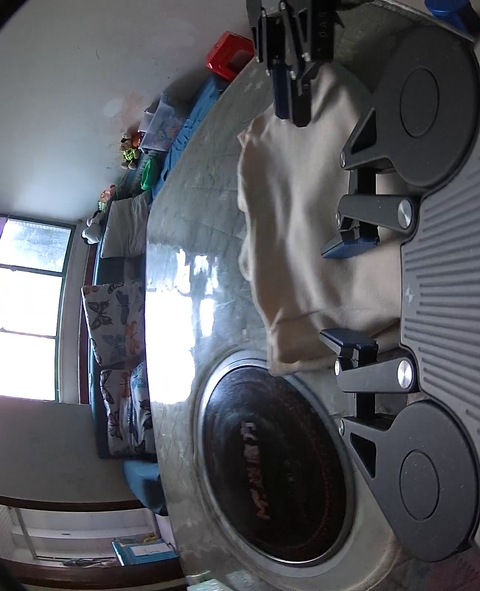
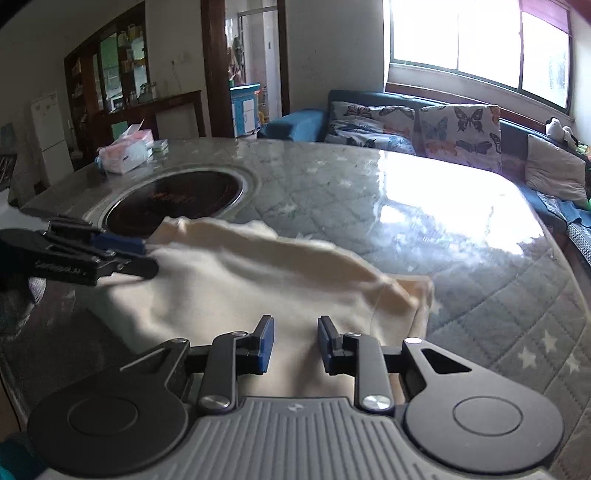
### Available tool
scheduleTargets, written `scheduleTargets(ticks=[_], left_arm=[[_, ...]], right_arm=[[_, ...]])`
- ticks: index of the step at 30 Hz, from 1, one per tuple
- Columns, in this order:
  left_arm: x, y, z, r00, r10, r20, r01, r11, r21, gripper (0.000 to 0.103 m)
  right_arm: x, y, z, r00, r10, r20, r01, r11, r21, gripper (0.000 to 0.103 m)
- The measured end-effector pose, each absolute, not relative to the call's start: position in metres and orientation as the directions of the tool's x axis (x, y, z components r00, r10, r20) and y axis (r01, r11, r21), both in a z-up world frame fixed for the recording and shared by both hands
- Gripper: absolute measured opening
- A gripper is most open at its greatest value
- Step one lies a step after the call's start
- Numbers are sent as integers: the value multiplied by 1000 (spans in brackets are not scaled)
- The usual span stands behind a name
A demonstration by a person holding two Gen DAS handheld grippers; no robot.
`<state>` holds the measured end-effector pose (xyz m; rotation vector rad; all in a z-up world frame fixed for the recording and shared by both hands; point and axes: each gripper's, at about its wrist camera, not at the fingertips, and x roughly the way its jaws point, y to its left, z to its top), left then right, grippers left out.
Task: Fold clothes
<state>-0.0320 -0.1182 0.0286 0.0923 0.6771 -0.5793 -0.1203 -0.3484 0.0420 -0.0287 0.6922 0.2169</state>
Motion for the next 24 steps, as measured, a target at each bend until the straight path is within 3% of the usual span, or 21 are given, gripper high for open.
scheduleTargets(ticks=[6,15,24], left_arm=[[-11,-139,43,646,-476,-597,545,835,-76,45],[15,-163,23,626,-406,-666,528,849,-21,45],[4,-149,37,652,-399,-645,505,863,-23,48]], right_arm=[[-84,-352,49,762,171,-625,-175,983,56,25],[-52,-342,34,735,140,-663,-168,986,22,25],[-98,-311,53,753,233,-616,-292,956,4,28]])
